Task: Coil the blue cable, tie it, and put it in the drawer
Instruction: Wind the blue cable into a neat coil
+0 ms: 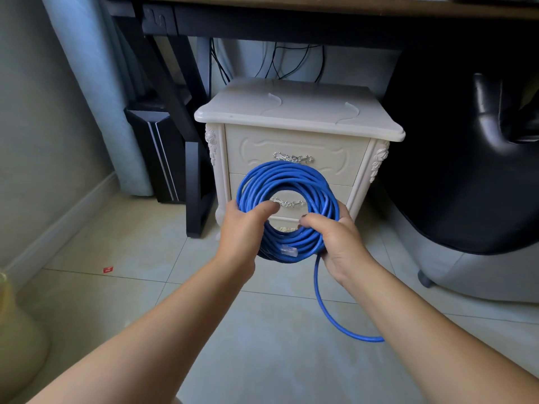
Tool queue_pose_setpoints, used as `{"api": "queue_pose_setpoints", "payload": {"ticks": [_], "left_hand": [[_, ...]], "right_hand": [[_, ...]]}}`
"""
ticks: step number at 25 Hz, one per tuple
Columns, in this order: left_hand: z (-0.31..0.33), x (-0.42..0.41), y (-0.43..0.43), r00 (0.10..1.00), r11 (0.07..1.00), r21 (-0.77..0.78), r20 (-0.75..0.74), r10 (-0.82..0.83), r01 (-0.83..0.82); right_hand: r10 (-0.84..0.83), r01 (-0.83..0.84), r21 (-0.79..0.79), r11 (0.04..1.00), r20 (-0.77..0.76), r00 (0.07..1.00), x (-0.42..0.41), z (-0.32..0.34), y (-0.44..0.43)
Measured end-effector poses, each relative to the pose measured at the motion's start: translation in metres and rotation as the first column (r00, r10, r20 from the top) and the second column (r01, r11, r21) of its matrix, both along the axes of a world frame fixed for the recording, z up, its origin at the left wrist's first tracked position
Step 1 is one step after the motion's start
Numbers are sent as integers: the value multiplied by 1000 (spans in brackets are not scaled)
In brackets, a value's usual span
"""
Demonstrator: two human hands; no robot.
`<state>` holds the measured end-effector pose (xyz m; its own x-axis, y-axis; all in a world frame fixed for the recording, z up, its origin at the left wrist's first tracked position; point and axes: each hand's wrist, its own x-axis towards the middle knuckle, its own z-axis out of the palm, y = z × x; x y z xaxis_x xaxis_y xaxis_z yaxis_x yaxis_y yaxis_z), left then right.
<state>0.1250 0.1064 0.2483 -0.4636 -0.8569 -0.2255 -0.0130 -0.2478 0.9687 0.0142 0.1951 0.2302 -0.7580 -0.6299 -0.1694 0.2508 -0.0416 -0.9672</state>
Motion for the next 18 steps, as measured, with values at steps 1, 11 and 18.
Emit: {"api": "queue_pose_setpoints", "payload": {"ticks": [1, 11, 18], "left_hand": [[1, 1, -2, 997, 997, 3, 17, -82, 82], [9, 10, -32, 846, 697, -484, 367, -386, 529], [8, 10, -32, 809, 574, -592, 533, -248, 566]], "right_hand": [[-39, 39, 1, 999, -32, 999, -3, 1, 1], [168, 12, 270, 963, -633, 756, -12, 16, 8], [336, -116, 329, 937, -757, 560, -3, 20, 10]]}}
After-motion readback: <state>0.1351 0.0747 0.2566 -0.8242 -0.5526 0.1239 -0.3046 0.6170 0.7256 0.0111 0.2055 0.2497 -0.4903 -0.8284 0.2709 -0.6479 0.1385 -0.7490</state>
